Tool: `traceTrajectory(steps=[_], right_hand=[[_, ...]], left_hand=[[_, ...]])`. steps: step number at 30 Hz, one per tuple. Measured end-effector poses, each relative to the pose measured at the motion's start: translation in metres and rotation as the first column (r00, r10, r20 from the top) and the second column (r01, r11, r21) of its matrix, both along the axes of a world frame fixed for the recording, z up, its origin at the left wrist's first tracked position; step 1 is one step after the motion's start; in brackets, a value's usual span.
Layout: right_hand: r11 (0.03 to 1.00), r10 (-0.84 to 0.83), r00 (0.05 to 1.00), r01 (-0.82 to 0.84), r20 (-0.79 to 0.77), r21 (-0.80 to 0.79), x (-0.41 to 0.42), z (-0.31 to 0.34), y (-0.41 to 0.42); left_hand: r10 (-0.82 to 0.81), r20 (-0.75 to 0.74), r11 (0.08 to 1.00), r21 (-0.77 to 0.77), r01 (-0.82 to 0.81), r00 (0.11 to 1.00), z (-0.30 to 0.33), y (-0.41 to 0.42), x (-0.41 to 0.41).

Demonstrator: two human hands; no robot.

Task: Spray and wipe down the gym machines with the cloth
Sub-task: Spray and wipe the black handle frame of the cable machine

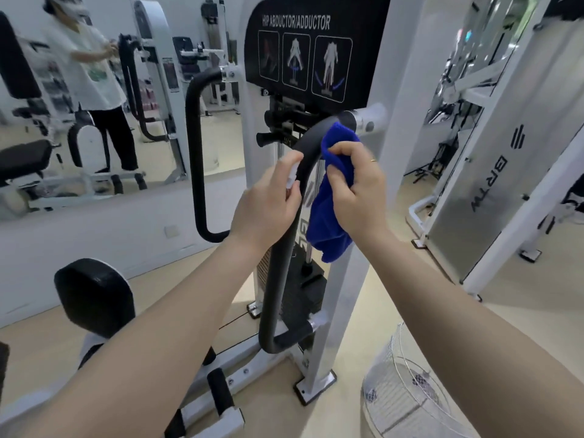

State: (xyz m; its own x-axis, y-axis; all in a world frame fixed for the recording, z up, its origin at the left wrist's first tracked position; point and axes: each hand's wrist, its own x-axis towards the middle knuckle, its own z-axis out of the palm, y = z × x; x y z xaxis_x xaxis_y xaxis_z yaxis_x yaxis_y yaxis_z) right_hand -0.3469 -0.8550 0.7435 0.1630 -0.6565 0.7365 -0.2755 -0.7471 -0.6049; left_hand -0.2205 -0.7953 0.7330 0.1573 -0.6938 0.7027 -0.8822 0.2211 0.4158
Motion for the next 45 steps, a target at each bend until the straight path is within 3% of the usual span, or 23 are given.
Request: traceTrajectory(steps=[5, 10, 22, 26, 29, 31, 33, 35, 38, 40, 42, 45], right_hand=[[0.998, 0.056, 0.998, -0.055, 0.031, -0.021, -0.001, 0.002, -0.012], [0.992, 0.128, 0.991, -0.128, 0.045, -0.018, 0.005, 0.003, -0.015], [0.993, 0.119, 0.993, -0.119, 0.012, -0.011, 0.0, -0.015, -0.01], [0.984, -0.023, 0.998, 0.014, -0.051, -0.176, 0.004, -0.007, -0.009], [0.916, -0.152, 0.986, 0.116, -0.064, -0.385, 0.014, 0.018, -0.015], [0.863, -0.235, 0.961, 0.139, -0.143, -0.486, 0.023, 0.026, -0.017], [0.871, -0.257, 0.927, 0.1, -0.272, -0.482, 0.029, 0.013, -0.012], [0.912, -0.189, 0.869, -0.017, -0.457, -0.409, 0.029, -0.018, -0.003], [0.811, -0.236, 0.711, -0.231, -0.663, -0.537, 0.021, -0.052, 0.003], [0.764, -0.315, 0.736, -0.178, -0.599, -0.62, 0.021, -0.035, -0.006], [0.71, -0.441, 0.786, 0.01, -0.433, -0.704, 0.02, -0.002, -0.011], [0.717, -0.475, 0.833, 0.18, -0.283, -0.674, 0.026, 0.022, -0.019]], left_hand=[[0.072, 0.015, 0.997, -0.025, -0.072, 0.997, -0.004, 0.0, -0.009], [0.121, -0.032, 0.991, 0.057, -0.12, 0.992, -0.01, 0.003, -0.009], [0.232, -0.042, 0.963, 0.154, -0.223, 0.972, -0.023, 0.008, -0.009], [0.26, -0.12, 0.954, 0.183, -0.236, 0.958, -0.026, 0.012, -0.004], [0.279, -0.201, 0.951, 0.195, -0.24, 0.939, -0.034, 0.011, 0.003], [0.248, -0.229, 0.964, 0.157, -0.216, 0.941, -0.041, 0.009, 0.01], [0.207, -0.261, 0.974, 0.142, -0.174, 0.943, -0.048, 0.008, 0.016], [0.152, -0.32, 0.985, 0.131, -0.115, 0.935, -0.051, 0.009, 0.017], [0.122, -0.346, 0.984, 0.165, -0.068, 0.93, -0.056, 0.015, 0.017], [0.123, -0.399, 0.983, 0.177, -0.055, 0.909, -0.057, 0.019, 0.021], [0.108, -0.454, 0.987, 0.157, -0.04, 0.885, -0.057, 0.021, 0.023], [0.081, -0.476, 0.992, 0.125, -0.024, 0.876, -0.052, 0.021, 0.021]])
